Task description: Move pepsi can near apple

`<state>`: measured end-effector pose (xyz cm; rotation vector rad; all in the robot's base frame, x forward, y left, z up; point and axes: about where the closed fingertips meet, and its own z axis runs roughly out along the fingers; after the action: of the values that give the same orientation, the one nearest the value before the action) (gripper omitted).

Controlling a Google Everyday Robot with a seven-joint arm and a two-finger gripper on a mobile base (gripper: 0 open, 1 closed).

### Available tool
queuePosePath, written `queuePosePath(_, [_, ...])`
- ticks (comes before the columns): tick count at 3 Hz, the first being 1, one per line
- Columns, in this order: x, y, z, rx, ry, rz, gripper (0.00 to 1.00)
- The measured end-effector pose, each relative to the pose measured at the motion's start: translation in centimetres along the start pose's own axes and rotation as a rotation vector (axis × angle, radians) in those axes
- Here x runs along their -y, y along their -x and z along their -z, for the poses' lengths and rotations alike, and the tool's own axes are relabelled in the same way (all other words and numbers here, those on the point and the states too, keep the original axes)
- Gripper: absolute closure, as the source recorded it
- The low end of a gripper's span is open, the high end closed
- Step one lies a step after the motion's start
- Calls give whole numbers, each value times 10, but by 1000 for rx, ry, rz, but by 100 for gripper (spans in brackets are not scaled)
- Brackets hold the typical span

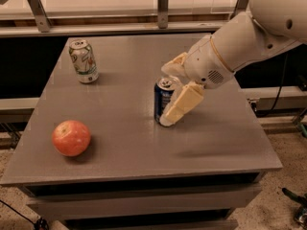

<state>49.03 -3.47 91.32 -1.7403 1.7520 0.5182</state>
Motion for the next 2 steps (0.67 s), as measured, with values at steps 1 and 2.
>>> queuePosePath(1, [0,6,-15,21,38,-7,41])
queuePosePath(2, [-1,8,-23,37,64,-19,64])
